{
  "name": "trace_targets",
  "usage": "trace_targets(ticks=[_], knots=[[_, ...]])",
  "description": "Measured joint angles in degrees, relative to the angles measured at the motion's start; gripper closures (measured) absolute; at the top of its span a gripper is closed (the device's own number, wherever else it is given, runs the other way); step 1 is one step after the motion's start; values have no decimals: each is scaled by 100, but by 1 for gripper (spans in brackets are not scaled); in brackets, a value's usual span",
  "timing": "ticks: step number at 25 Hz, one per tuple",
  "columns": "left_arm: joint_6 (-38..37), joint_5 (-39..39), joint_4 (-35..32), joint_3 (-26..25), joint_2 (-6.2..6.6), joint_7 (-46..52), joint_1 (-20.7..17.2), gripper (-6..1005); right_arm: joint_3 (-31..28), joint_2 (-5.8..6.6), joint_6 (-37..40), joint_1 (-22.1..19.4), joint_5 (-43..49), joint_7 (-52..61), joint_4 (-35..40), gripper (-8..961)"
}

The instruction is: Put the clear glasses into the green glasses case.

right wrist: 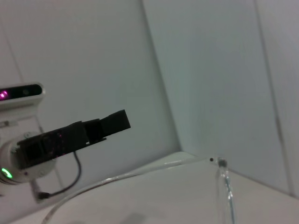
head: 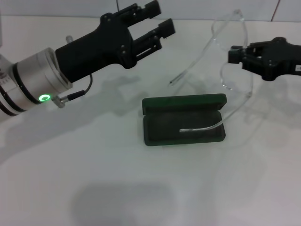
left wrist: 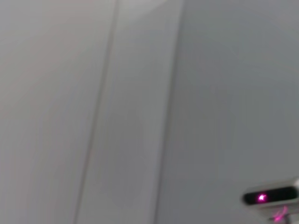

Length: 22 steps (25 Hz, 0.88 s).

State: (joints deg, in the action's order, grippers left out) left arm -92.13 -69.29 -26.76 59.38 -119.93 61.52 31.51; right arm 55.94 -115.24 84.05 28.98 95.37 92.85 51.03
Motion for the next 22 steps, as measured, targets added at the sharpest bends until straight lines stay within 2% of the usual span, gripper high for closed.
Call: trace_targets(ticks=[5, 14, 22], knots=[[-34, 434, 90, 393, -12, -608, 153, 437, -4, 47, 322, 315, -4, 443, -519, 840], [-46, 515, 305, 502, -27, -1151, 343, 438, -14, 164, 1049, 604, -23, 913, -1194, 841], [-161, 657, 269, 1210, -39, -1251, 380, 438, -22, 211, 1329, 758, -246, 1067, -1547, 841]])
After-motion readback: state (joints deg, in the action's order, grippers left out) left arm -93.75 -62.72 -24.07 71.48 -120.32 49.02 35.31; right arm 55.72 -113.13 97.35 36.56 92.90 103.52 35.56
